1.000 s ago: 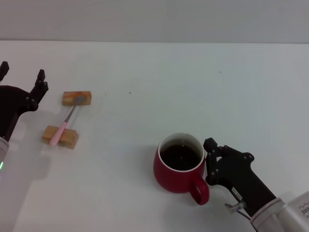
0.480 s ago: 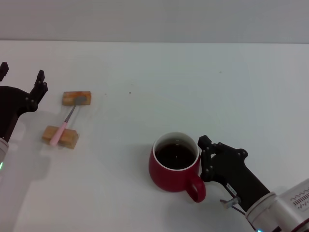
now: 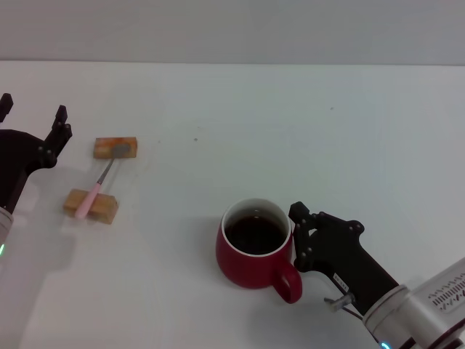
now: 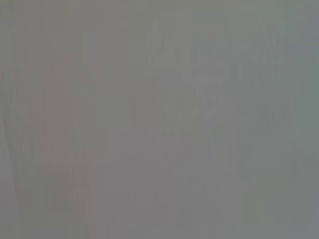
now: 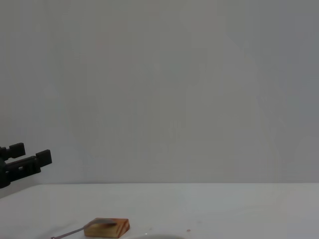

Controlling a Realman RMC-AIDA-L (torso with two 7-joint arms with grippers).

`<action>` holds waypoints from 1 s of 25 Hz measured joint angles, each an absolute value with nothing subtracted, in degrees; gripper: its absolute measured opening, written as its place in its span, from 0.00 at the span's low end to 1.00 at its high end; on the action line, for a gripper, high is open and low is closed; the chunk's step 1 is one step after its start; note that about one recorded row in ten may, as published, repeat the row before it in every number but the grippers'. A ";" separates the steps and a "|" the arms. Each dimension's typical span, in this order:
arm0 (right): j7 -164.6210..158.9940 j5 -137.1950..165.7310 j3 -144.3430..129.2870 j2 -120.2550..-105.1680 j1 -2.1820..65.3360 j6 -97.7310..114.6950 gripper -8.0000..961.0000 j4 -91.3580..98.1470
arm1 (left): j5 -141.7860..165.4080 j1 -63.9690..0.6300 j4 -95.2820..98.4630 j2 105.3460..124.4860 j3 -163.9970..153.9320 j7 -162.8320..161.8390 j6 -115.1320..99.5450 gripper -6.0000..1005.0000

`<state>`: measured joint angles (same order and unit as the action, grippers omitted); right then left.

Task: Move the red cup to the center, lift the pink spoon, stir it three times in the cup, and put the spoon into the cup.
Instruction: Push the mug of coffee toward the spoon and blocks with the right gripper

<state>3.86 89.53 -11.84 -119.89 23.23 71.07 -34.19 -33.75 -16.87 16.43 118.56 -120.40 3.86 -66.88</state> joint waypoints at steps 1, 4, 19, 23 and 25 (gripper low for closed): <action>3.86 89.53 -11.83 -119.89 23.26 71.05 0.01 -34.19 | -33.75 -16.87 16.43 118.56 -120.40 3.86 -66.88 0.83; 3.86 89.56 -11.81 -119.88 23.27 71.01 0.01 -34.14 | -33.75 -16.95 16.43 118.56 -120.40 3.87 -66.88 0.83; 4.22 89.58 -10.19 -119.79 17.89 74.52 0.01 -33.68 | -33.75 -17.00 16.43 118.56 -120.40 3.86 -66.88 0.83; 4.23 89.58 -10.59 -119.79 17.60 75.13 0.01 -33.78 | -33.75 -17.20 16.43 118.56 -120.40 3.86 -66.78 0.83; 4.23 89.61 -10.81 -119.79 17.87 75.06 0.01 -33.92 | -33.75 -17.21 16.43 118.56 -120.40 3.86 -66.78 0.83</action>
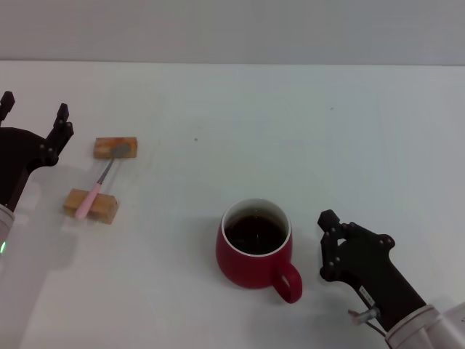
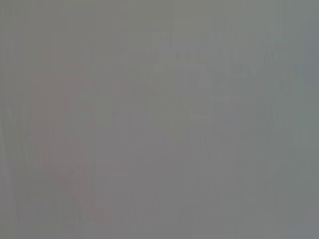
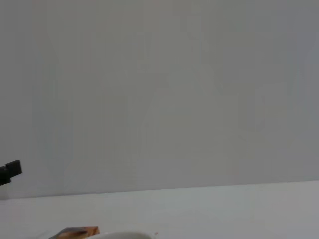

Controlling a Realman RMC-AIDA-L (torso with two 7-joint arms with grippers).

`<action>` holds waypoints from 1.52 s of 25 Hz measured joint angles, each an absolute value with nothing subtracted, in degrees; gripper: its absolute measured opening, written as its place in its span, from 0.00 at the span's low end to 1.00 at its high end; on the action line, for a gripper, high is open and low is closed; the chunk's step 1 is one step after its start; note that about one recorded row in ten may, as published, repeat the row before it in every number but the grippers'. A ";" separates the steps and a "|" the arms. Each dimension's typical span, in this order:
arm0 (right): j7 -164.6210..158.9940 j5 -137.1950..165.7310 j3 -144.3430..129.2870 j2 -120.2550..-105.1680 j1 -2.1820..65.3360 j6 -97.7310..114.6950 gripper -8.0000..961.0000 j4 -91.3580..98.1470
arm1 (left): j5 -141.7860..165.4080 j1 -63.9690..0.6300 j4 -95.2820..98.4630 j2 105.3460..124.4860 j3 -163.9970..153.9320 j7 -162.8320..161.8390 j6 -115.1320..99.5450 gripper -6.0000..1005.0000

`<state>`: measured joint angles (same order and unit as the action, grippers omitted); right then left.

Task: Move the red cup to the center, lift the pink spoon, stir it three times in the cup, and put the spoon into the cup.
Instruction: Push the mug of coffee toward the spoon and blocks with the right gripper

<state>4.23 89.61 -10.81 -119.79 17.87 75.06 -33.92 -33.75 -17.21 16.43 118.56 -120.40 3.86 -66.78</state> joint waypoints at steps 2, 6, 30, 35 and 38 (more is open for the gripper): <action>4.23 89.64 -10.96 -119.79 18.30 74.74 0.01 -33.99 | -33.75 -17.18 16.43 118.59 -120.41 3.87 -66.78 0.83; 4.06 90.06 -11.07 -119.83 19.06 74.46 0.01 -34.07 | -33.75 -17.09 16.43 118.65 -120.40 3.86 -66.77 0.83; 1.72 92.02 -10.43 -119.88 22.70 70.15 0.01 -34.65 | -33.75 -17.26 16.43 118.65 -120.40 3.86 -66.55 0.83; 1.19 92.45 -10.42 -119.88 23.31 69.53 0.01 -34.28 | -33.75 -17.29 16.43 118.65 -120.40 3.86 -66.53 0.83; 1.19 92.58 -10.45 -119.88 23.51 69.47 0.01 -34.09 | -33.75 -17.26 16.43 118.65 -120.40 3.86 -66.53 0.83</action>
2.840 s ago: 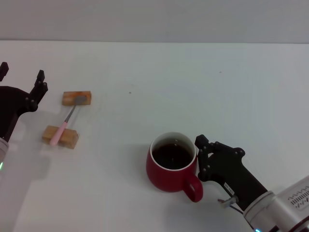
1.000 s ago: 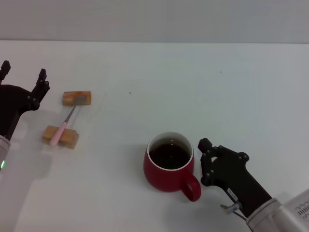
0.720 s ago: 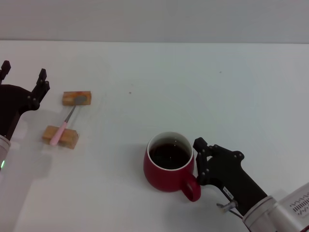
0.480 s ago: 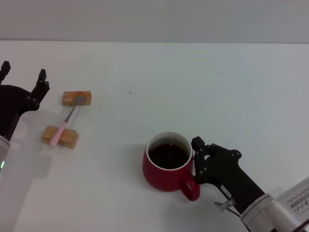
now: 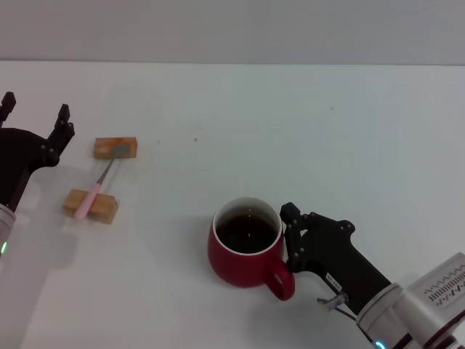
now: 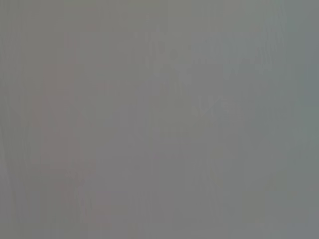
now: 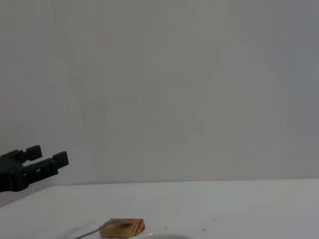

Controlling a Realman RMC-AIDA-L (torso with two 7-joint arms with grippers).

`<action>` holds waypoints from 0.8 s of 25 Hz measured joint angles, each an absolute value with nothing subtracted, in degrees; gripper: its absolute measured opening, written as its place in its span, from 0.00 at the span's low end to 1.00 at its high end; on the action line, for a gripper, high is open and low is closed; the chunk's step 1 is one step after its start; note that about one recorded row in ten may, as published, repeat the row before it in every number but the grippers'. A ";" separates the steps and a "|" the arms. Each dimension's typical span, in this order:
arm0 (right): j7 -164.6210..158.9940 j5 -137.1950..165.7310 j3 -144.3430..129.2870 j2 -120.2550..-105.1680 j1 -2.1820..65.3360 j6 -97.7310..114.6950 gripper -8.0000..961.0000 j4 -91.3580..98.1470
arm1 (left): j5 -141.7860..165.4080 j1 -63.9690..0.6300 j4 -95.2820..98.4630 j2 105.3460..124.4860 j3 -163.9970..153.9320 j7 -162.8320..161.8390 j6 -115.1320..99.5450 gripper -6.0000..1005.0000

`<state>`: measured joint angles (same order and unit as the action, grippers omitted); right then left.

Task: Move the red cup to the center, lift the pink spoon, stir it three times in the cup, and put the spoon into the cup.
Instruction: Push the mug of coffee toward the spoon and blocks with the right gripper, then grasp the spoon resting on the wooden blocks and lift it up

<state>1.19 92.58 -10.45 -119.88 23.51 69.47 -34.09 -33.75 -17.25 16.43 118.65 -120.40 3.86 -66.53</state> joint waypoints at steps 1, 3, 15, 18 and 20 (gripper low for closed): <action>1.27 92.58 -10.45 -119.88 23.51 69.51 0.01 -34.07 | -33.75 -17.20 16.43 118.65 -120.40 3.86 -66.54 0.83; 1.61 92.57 -10.01 -119.89 22.93 70.02 0.01 -33.86 | -33.75 -17.07 16.44 118.63 -120.40 3.86 -66.67 0.83; 5.76 92.16 -1.89 -119.49 9.36 88.42 0.01 -27.81 | -33.44 -16.87 16.92 118.61 -120.93 3.51 -68.36 0.83; 5.80 92.13 0.97 -119.52 5.17 92.65 0.01 -26.90 | -33.32 -16.04 17.17 118.73 -122.56 3.34 -70.50 0.83; 5.70 92.06 3.37 -119.57 1.09 95.98 0.01 -24.78 | -33.31 -15.10 17.65 118.74 -123.94 3.30 -71.67 0.83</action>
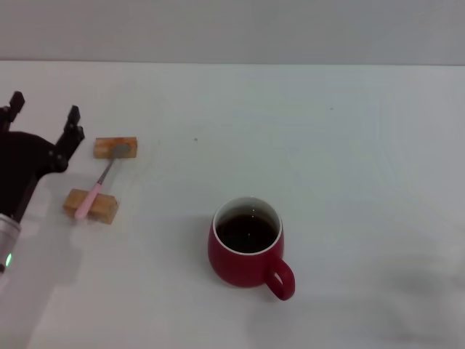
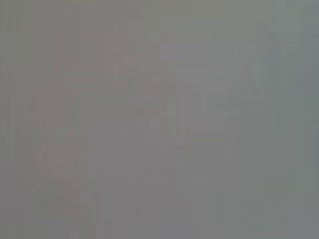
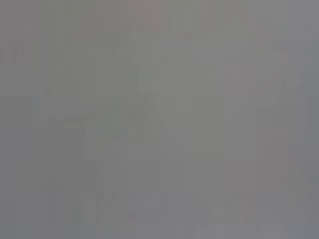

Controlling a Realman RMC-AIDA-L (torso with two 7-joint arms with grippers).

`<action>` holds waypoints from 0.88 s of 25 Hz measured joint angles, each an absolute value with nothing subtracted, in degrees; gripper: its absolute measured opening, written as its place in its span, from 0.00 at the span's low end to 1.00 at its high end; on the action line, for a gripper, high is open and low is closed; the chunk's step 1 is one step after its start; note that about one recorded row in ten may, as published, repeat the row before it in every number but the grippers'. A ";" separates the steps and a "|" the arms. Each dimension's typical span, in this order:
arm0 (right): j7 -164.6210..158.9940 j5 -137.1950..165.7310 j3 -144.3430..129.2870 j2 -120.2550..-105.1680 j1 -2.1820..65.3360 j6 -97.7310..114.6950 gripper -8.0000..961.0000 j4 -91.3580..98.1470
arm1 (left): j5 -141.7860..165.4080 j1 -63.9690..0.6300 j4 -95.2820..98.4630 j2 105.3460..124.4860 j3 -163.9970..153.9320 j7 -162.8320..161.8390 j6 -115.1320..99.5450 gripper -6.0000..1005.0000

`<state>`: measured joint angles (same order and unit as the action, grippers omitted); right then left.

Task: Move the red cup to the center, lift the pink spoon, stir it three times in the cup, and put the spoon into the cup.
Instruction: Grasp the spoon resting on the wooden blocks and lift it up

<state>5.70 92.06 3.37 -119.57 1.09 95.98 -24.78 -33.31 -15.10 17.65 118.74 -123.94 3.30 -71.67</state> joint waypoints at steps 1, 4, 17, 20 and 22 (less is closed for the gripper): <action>5.45 92.05 3.84 -119.57 0.13 96.84 0.02 -24.24 | -33.28 -14.61 18.11 118.73 -124.77 3.29 -72.03 0.83; 4.54 92.01 4.42 -119.46 -1.26 97.77 0.04 -23.66 | -33.29 -13.19 19.28 118.63 -126.38 3.28 -72.33 0.83; 3.12 91.23 4.19 -119.47 0.65 94.63 0.37 -21.75 | -33.25 -8.06 20.14 118.57 -133.27 2.41 -72.88 0.83; 3.16 91.22 4.28 -119.44 0.83 94.68 0.44 -21.45 | -33.24 -6.51 19.84 118.55 -133.65 2.39 -72.95 0.83; 3.49 91.22 4.51 -119.45 0.71 94.90 0.44 -21.41 | -33.24 -5.83 19.62 118.50 -134.08 2.38 -72.98 0.83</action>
<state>3.49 91.22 4.51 -119.45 0.71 94.90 -21.41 -33.24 -5.83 19.62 118.50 -134.08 2.38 -72.98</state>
